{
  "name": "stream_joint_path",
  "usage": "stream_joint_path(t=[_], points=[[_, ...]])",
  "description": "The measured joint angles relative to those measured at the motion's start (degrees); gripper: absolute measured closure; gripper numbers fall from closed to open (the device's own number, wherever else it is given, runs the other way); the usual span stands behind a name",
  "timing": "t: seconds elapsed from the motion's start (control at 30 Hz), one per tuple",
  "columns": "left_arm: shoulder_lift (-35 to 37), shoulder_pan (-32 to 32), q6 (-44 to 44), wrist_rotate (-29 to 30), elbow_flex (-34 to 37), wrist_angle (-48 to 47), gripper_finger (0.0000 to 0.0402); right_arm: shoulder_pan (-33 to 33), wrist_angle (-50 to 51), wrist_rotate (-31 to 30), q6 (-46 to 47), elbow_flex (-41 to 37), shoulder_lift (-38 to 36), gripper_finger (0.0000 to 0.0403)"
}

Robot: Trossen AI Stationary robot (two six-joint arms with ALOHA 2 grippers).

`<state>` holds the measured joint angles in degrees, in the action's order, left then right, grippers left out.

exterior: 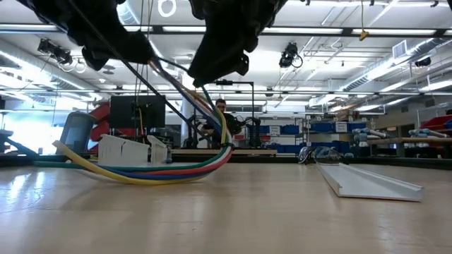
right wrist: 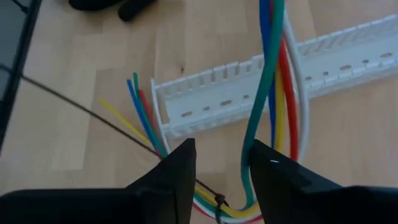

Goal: Ziptie cables
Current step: Put the ziptied cables into the cable duct

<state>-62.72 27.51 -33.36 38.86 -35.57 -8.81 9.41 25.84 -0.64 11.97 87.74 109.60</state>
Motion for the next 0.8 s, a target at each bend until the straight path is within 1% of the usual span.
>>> stream_joint_path(t=[0.07, 0.27, 0.33, 0.4, 0.43, 0.53, 0.6, 0.73, 0.8], points=[[0.00, -0.02, -1.19, -0.89, 0.00, -1.32, 0.0378, -0.24, 2.29, -1.87, -0.01, 0.00, 0.00, 0.0269], [0.00, 0.46, -2.50, -5.24, 0.00, -0.22, 0.0386, -2.19, 12.01, -14.46, 1.91, 0.00, 0.00, 0.0277], [0.00, 1.06, -2.59, -6.79, 0.00, 1.61, 0.0387, -3.10, 12.56, -15.86, 2.48, -0.02, 0.00, 0.0286], [0.00, 1.64, -1.98, -7.84, 0.00, 3.85, 0.0387, -4.00, 9.18, -15.20, 2.40, -0.93, -0.02, 0.0305], [0.00, 1.94, -1.72, -8.09, 0.00, 5.09, 0.0387, -4.41, 6.47, -13.63, 1.99, -1.83, -0.02, 0.0319], [0.30, 2.75, -1.67, -8.10, 0.00, 7.85, 0.0390, -5.35, -1.49, -6.34, 1.95, -5.16, -0.02, 0.0369], [0.87, 3.28, -1.82, -8.03, -0.01, 8.15, 0.0398, -5.41, -5.95, -3.73, 2.72, -7.63, -0.02, 0.0393], [3.05, 3.94, -2.26, -5.07, 0.00, 6.34, 0.0400, -4.22, -9.58, -3.98, 5.33, -12.56, -0.02, 0.0393], [4.62, 4.07, -2.51, -3.38, 0.00, 4.32, 0.0401, -3.43, -12.92, -4.06, 7.15, -14.81, -0.02, 0.0399]])
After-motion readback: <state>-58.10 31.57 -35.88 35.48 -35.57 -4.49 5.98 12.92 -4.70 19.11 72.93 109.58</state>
